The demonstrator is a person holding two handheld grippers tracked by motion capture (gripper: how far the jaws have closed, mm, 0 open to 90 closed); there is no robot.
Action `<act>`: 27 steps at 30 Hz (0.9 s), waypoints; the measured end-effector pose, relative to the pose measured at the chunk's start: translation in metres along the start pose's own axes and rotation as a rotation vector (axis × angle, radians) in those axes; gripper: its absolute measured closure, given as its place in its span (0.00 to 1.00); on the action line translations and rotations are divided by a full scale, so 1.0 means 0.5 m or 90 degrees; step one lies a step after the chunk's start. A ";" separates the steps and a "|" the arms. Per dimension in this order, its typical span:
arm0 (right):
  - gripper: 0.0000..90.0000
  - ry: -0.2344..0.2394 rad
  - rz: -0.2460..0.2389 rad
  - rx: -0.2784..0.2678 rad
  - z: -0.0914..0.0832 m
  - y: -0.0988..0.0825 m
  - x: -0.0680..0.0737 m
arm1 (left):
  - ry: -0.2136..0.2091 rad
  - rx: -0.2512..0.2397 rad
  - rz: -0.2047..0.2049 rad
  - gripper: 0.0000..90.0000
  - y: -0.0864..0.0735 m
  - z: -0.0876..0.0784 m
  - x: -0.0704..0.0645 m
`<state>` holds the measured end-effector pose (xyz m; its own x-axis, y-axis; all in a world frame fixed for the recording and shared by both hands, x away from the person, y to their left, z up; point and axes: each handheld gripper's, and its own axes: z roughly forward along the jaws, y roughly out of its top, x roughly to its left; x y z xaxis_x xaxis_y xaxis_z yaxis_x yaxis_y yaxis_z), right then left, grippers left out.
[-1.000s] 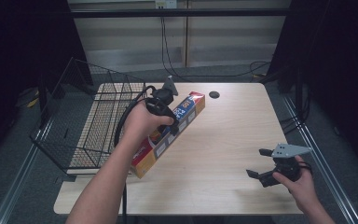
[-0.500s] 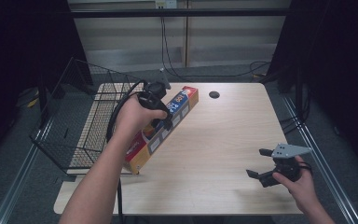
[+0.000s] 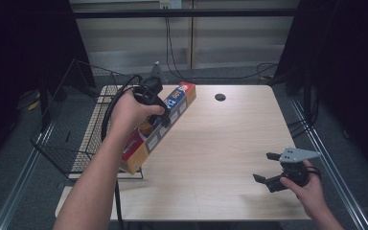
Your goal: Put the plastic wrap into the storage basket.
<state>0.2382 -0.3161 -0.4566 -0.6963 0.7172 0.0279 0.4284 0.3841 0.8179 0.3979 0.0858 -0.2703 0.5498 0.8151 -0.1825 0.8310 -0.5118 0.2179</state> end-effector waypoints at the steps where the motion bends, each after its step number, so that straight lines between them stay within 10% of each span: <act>1: 0.04 0.000 0.000 0.000 0.000 0.000 0.000 | 0.003 0.000 -0.002 0.48 0.000 -0.003 0.002; 27: 0.04 -0.001 -0.005 -0.001 -0.001 0.002 0.002 | 0.016 -0.005 -0.054 0.48 -0.018 -0.052 0.053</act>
<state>0.2378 -0.3154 -0.4557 -0.6987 0.7151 0.0203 0.4221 0.3891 0.8188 0.4027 0.1190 -0.2523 0.4751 0.8621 -0.1760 0.8737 -0.4384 0.2110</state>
